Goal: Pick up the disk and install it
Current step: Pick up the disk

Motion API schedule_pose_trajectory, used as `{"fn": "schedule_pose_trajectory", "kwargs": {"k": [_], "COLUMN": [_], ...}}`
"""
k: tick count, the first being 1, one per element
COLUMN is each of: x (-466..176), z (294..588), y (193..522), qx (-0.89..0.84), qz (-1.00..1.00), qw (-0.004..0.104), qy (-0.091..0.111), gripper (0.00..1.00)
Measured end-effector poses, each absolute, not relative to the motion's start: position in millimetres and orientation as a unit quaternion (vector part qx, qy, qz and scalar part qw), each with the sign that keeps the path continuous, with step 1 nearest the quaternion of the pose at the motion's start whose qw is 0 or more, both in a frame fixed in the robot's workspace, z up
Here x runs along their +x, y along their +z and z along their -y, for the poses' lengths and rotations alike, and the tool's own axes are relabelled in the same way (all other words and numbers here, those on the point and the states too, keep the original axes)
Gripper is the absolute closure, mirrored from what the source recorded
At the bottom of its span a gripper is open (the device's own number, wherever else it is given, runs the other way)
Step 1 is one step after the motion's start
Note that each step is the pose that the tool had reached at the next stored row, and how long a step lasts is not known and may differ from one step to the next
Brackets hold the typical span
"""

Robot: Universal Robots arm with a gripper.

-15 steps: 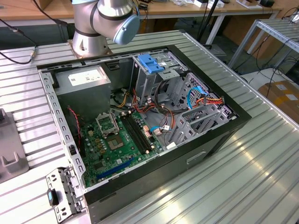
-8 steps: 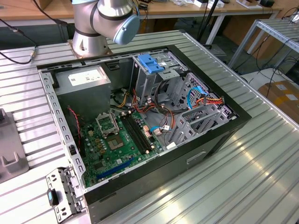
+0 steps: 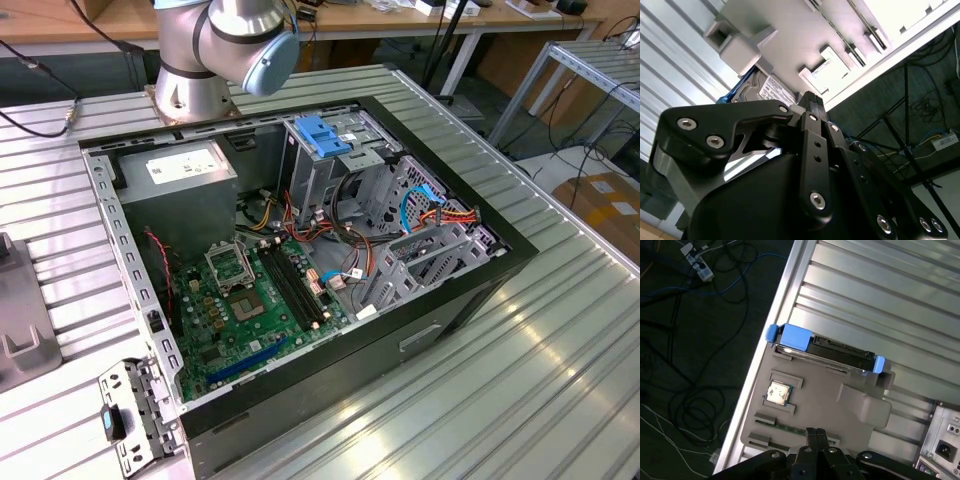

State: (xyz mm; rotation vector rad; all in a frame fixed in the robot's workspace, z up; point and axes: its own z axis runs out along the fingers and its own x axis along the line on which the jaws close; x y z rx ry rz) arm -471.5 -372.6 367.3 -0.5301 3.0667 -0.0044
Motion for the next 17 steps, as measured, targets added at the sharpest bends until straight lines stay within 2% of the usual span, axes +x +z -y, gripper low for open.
{"fn": "schedule_pose_trajectory", "kwargs": {"k": [17], "x": [-471.5], "z": [372.6], "y": [367.3], "qx": [-0.219], "qz": [-0.976], "qw": [0.015], "qy": [-0.001], "gripper": [0.90]}}
